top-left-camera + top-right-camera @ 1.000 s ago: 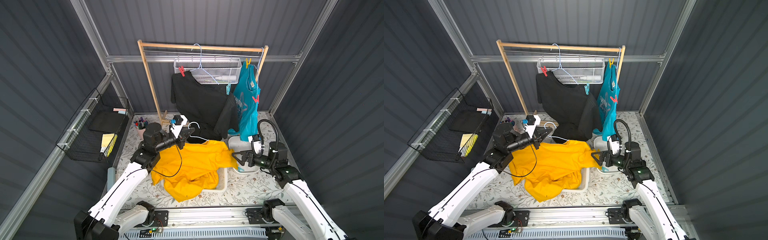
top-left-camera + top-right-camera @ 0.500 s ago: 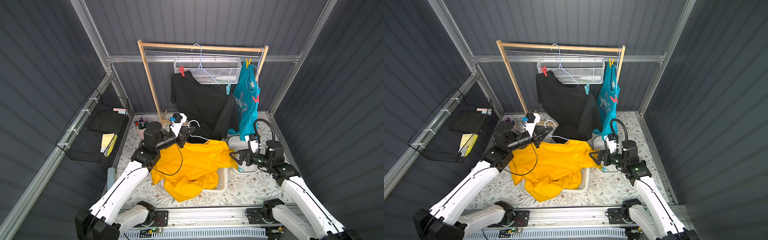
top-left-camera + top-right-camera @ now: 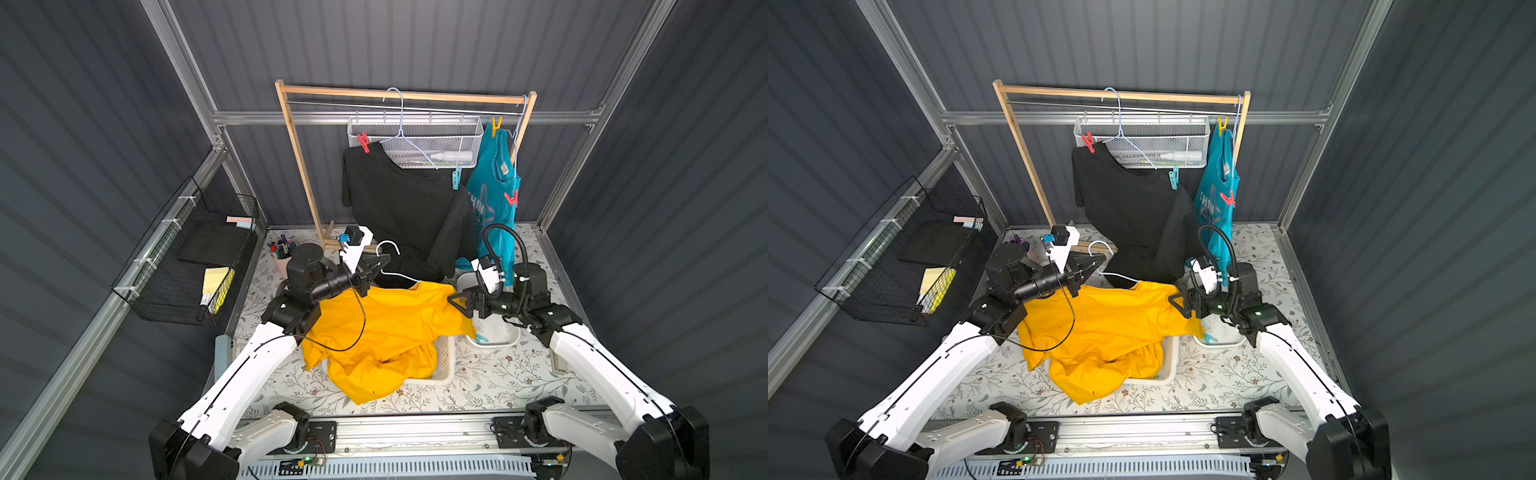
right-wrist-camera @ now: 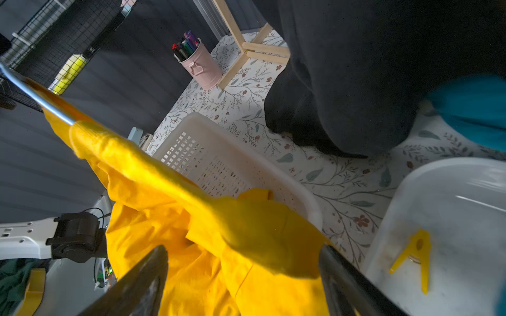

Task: Remove the clothespins securing t-shirts to the hanger
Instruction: Remove the T-shirt from the hanger.

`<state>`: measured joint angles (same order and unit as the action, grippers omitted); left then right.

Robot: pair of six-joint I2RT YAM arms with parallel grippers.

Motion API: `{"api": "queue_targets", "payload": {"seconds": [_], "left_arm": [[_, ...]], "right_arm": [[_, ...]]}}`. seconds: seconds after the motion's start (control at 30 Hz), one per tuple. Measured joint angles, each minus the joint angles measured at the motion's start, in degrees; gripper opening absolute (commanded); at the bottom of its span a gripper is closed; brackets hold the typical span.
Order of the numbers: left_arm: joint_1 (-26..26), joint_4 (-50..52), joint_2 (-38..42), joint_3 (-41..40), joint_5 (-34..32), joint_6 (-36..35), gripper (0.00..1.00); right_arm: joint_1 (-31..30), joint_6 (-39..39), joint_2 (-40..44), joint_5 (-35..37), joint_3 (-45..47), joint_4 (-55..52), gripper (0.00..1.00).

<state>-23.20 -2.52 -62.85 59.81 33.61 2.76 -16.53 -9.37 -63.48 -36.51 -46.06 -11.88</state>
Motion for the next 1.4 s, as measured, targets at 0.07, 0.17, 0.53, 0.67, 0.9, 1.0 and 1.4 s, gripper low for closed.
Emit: {"api": "queue_targets", "payload": {"seconds": [0.07,0.17,0.53,0.67,0.9,1.0,1.4], "left_arm": [[0.0,0.0,0.17,0.04,0.22,0.15,0.0],[0.0,0.04,0.33,0.15,0.31,0.26,0.0],[0.0,1.73,1.31,0.17,0.24,0.07,0.0],[0.0,2.34,2.21,0.17,-0.33,0.04,0.0],[0.0,2.78,3.56,0.17,-2.32,0.07,0.0],[-0.09,3.45,3.85,0.17,-2.84,0.04,0.0],[-0.37,3.39,8.04,-0.46,-6.45,3.96,0.0]], "right_arm": [[-1.14,0.92,-1.29,0.92,-0.48,-0.02,0.79],[-2.05,1.81,-2.38,1.79,-0.57,-0.2,0.66],[-3.04,1.36,-1.66,3.74,-0.83,-1.79,0.02],[-3.04,0.59,0.72,5.01,-0.61,-3.23,0.0],[-3.23,-1.16,4.5,10.99,-0.2,-7.39,0.0],[-3.26,-2.21,5.66,13.16,-0.04,-9.22,0.0],[-3.32,-2.56,10.21,19.87,1.51,-13.81,0.0]]}}
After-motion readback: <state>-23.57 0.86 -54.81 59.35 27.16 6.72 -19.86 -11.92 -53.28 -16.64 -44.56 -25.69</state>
